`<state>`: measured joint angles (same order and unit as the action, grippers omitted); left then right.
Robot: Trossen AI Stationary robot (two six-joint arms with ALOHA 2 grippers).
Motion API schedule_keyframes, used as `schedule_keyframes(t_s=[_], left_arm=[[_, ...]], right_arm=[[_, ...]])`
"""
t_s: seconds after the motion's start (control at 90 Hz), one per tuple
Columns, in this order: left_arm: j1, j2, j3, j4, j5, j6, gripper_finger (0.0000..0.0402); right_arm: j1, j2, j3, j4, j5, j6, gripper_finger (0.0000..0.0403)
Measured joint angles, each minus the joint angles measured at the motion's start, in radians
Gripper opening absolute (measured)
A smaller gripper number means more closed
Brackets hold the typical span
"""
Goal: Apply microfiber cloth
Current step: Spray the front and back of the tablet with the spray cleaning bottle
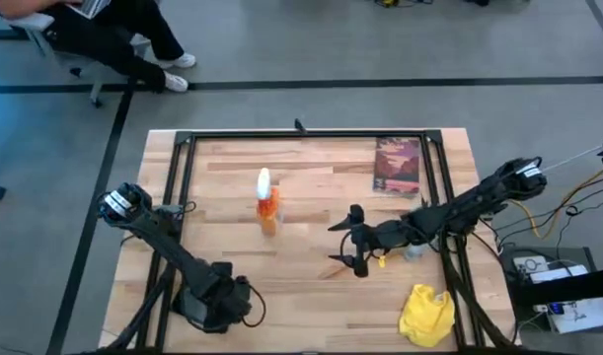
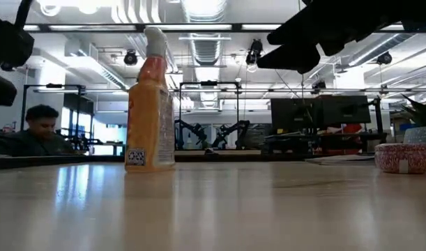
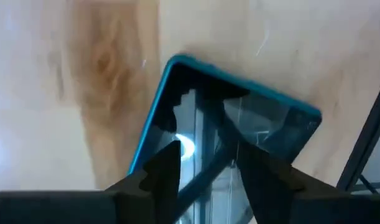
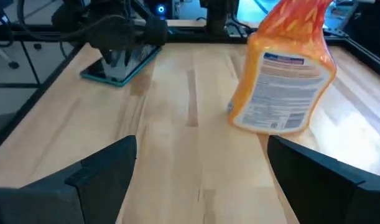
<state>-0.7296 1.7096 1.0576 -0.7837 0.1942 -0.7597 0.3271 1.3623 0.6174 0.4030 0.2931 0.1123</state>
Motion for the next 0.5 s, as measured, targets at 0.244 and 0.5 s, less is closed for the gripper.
schedule_keyframes(t_s=[0.244,0.5], left_arm=[[0.027,-0.001,-0.063,0.119,-0.041,0.03,0.0115],[0.134,0.0,-0.066,0.272,-0.332,0.362,0.0099]], right_arm=[[0.0,-0.001,0.0,-0.001,0.022,0.0,0.0344],[0.0,-0.001,0.0,0.0,0.023,0.02,0.0344]])
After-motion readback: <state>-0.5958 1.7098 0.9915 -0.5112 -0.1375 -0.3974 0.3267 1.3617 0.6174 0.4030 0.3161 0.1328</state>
